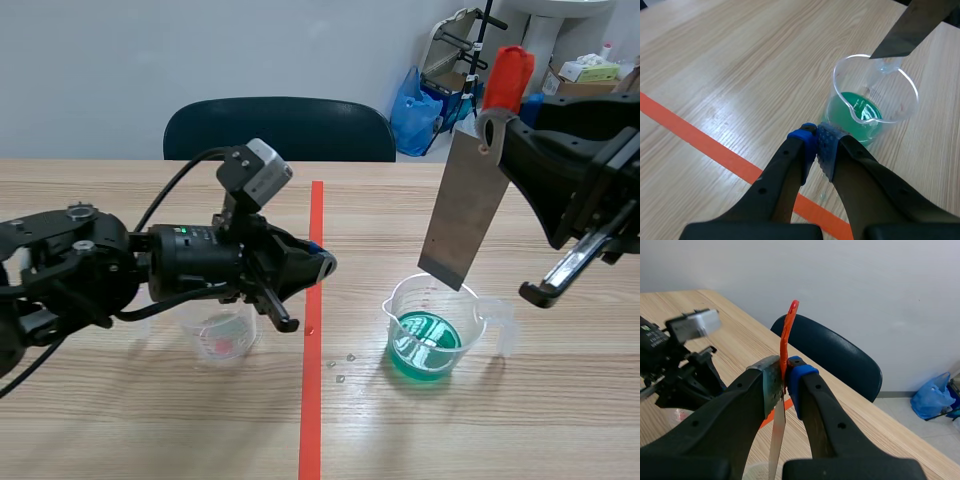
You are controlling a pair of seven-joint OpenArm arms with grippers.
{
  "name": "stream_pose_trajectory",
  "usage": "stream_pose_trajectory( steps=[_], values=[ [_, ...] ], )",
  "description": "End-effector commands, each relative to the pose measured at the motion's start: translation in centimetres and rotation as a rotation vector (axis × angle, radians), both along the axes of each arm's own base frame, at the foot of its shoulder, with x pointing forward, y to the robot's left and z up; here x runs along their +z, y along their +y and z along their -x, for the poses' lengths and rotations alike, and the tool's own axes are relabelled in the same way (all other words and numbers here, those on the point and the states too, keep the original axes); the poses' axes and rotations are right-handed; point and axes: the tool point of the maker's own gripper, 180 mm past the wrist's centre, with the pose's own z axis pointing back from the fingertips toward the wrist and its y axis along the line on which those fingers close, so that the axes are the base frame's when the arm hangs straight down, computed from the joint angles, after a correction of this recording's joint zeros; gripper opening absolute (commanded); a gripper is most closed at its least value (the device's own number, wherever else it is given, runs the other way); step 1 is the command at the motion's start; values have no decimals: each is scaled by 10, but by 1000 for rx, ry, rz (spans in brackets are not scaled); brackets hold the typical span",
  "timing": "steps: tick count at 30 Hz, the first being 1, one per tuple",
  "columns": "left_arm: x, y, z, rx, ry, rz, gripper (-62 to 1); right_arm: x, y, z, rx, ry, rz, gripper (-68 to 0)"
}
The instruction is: Do the redox reaction experiment
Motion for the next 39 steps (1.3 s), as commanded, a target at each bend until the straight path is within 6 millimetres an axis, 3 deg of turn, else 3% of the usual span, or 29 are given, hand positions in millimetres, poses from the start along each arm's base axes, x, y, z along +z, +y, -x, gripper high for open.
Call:
stream_pose_trajectory(
  steps=[1, 8, 13, 39],
  values=[
    [20, -13, -3, -15, -19, 67, -588, 15, 0, -1, 7, -49, -15, -655],
    [34, -45, 5, -113, -16, 105, -588, 15, 0, -1, 7, -49, -15, -655],
    [38, -56, 8, -131, -15, 118, -588, 15, 0, -1, 7, -49, -15, -655],
    [39, -58, 9, -139, -16, 123, -588, 15, 0, -1, 7, -49, -15, -655]
  ],
)
